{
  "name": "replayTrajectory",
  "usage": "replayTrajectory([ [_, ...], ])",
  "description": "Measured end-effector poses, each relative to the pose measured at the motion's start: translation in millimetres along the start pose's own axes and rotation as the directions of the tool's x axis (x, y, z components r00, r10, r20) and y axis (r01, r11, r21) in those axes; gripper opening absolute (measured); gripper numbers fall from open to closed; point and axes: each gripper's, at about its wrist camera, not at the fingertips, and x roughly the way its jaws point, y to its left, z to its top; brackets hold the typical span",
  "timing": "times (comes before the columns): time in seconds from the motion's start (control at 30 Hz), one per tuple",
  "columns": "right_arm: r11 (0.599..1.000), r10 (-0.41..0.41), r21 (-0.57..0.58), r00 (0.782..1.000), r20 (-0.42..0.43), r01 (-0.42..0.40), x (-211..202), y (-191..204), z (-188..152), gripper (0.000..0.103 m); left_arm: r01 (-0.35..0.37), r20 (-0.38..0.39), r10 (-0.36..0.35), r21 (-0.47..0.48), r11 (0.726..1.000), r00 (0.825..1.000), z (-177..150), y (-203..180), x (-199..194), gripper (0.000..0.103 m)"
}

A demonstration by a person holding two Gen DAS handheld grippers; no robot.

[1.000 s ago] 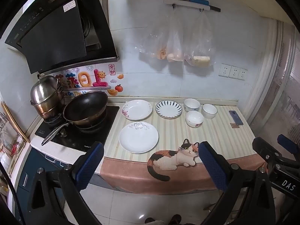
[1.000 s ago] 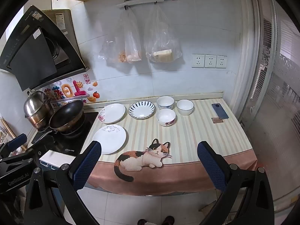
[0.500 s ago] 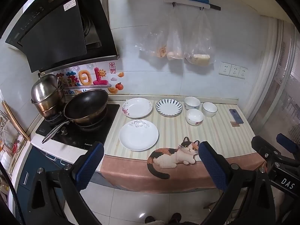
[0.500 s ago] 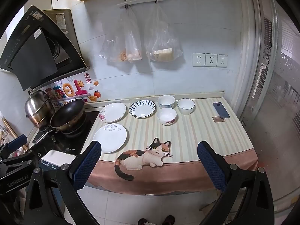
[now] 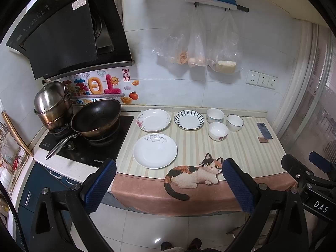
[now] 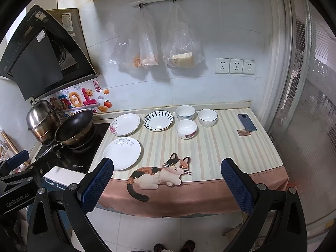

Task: Organize plates and bowls

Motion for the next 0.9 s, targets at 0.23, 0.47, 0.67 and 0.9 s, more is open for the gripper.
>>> replayTrajectory([
  [0.23,1.000,0.001,0.002,1.000,-0.002,-0.001,0.8,0.1,0.4,0.103,-0.002,-0.001,0.002,-0.002,1.000,1.000,0.6,0.4,0.1,0.103],
  [0.47,1.000,0.001,-0.001,1.000,0.002,-0.001,1.8,-1.9,1.4,0.103,0.001,-0.003,-0.001,-0.003,1.000,1.000,0.6,1.4,0.0,0.103],
  [0.67,1.000,0.001,-0.002,1.000,0.002,-0.001,6.5,-5.9,1.5,0.103,0.001,-0.002,-0.001,-0.003,1.000,1.000,0.7,1.3,0.1,0.103],
  [0.9,1.000,-0.001,-0.002,1.000,0.004,0.001,8.9,-8.7,2.5,0.103,-0.001,-0.001,0.001,-0.004,1.000,1.000,-0.2,6.2,4.3,0.103],
])
